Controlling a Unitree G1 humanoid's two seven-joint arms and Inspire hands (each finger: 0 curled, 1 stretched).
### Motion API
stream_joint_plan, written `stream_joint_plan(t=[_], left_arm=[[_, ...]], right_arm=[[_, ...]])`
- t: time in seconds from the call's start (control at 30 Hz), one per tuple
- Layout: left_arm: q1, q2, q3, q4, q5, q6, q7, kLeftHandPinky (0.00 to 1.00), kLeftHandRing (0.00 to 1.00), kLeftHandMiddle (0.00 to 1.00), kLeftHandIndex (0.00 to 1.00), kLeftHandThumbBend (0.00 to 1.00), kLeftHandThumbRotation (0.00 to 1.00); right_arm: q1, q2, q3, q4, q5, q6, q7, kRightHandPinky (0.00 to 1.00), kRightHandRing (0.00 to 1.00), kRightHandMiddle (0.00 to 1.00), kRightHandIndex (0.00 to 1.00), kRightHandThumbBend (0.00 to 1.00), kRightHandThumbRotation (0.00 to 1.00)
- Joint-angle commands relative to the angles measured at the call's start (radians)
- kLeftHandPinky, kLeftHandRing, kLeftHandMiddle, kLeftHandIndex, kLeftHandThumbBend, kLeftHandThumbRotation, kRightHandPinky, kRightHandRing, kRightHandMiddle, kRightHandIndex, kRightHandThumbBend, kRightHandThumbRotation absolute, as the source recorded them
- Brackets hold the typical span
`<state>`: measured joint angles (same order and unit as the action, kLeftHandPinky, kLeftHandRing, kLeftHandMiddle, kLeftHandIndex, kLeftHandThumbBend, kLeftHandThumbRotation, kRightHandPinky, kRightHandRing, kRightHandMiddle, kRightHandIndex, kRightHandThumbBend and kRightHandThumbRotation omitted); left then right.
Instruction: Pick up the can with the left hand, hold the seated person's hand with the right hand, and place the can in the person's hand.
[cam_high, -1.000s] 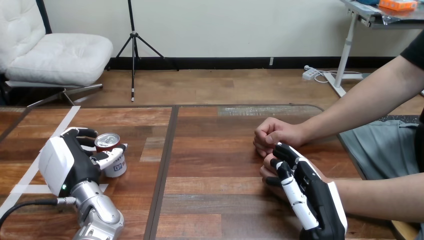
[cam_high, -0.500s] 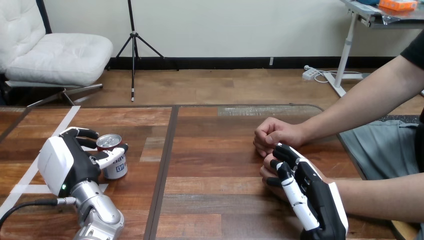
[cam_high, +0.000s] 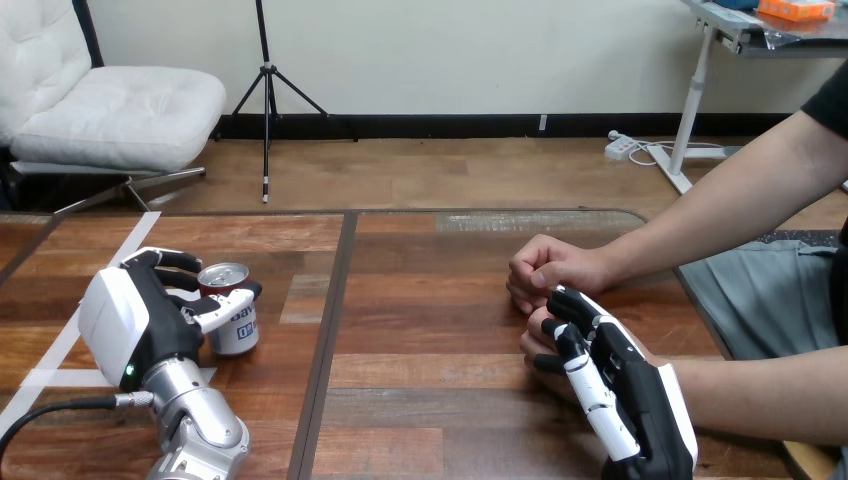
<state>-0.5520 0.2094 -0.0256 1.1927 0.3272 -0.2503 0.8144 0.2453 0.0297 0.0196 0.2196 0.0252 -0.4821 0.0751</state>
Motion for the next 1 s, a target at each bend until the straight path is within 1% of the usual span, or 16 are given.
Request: stream_joint_plan(t=[0.0,0.1,0.4,0.63,0.97], left_arm=[[-0.056,0.014,-0.01,-0.025,0.008,-0.04,0.007,0.27,0.35,0.43,0.47,0.73,0.0],[-0.054,0.011,-0.008,-0.031,0.002,-0.038,-0.005,0.27,0.35,0.43,0.47,0.72,0.0],[-0.043,0.008,-0.017,-0.049,0.012,-0.056,-0.001,0.3,0.38,0.43,0.46,0.71,0.0],[-0.035,0.002,-0.02,-0.05,0.014,-0.076,0.004,0.34,0.4,0.45,0.46,0.7,0.0],[-0.022,-0.004,-0.029,-0.052,0.02,-0.096,0.002,0.32,0.38,0.44,0.46,0.71,0.0]], right_arm=[[-0.023,-0.01,-0.01,-0.048,0.003,0.0,-0.004,0.76,0.85,0.87,0.84,0.58,0.66],[-0.024,-0.01,-0.01,-0.047,0.002,0.001,-0.004,0.76,0.85,0.87,0.84,0.57,0.66],[-0.025,-0.007,-0.009,-0.048,-0.001,0.003,-0.008,0.76,0.85,0.87,0.83,0.57,0.65],[-0.027,-0.004,-0.01,-0.045,0.01,0.002,-0.004,0.76,0.84,0.86,0.83,0.57,0.65],[-0.028,-0.003,-0.008,-0.044,0.007,0.002,-0.006,0.76,0.84,0.86,0.83,0.58,0.65]])
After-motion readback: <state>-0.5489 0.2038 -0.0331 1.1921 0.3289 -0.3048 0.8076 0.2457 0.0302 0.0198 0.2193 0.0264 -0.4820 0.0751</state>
